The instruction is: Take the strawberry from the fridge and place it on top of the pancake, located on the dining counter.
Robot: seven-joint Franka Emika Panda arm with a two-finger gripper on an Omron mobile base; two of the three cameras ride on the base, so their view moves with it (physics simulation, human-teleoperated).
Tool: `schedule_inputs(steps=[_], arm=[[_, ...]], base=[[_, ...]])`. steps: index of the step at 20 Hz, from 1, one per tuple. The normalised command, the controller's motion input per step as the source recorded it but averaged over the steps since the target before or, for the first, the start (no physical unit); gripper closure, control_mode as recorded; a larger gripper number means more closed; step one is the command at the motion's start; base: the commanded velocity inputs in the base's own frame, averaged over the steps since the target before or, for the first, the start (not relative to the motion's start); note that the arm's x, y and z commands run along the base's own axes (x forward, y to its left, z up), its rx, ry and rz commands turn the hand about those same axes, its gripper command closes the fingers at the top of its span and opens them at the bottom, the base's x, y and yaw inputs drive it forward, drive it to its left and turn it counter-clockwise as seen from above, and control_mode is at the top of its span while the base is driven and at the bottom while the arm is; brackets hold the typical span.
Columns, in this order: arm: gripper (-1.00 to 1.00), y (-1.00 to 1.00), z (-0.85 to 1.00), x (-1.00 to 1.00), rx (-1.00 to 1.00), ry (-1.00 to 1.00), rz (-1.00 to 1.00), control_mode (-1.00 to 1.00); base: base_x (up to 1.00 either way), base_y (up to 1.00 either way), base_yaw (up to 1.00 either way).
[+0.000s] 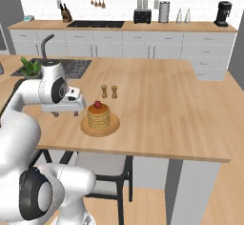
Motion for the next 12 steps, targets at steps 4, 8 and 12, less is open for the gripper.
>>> schedule_inputs(steps=[4, 8, 12], arm=[[-1.0, 0.79, 0.0, -0.71, 0.0, 0.0, -0.06, -1.0], [-1.0, 0.49, -0.37, -0.64, -0.07, 0.01, -0.05, -1.0], [-1.0, 0.29, -0.28, -0.09, -0.08, 0.1, -0.02, -1.0]], base=[[0.0, 0.0, 0.0], [0.0, 0.0, 0.0], [0.0, 0.0, 0.0]])
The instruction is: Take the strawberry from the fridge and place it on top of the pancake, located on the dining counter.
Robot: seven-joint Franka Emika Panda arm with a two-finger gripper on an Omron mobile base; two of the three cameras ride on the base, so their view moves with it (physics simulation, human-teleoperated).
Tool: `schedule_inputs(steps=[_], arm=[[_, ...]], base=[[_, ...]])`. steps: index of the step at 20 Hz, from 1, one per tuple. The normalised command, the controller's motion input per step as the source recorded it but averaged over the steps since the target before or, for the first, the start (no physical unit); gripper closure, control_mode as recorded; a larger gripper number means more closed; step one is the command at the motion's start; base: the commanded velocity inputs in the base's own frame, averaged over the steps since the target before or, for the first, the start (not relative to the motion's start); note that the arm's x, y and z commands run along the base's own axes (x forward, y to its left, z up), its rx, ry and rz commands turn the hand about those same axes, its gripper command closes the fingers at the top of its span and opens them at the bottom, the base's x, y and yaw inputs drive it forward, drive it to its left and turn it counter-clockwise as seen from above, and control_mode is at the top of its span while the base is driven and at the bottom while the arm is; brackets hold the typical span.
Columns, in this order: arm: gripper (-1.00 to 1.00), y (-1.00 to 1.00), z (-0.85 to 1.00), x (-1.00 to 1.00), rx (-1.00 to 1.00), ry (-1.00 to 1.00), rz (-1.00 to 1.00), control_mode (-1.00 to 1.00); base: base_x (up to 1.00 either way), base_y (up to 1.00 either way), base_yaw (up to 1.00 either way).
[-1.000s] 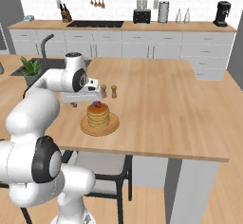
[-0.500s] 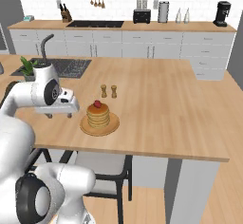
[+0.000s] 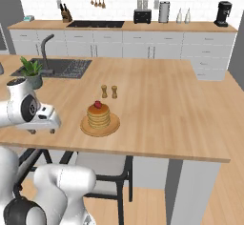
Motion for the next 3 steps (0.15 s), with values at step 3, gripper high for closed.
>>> schedule_inputs(steps=[3], arm=[[-1.0, 0.09, 0.0, -0.03, 0.0, 0.12, -0.04, -1.0]], base=[[0.0, 0.0, 0.0]])
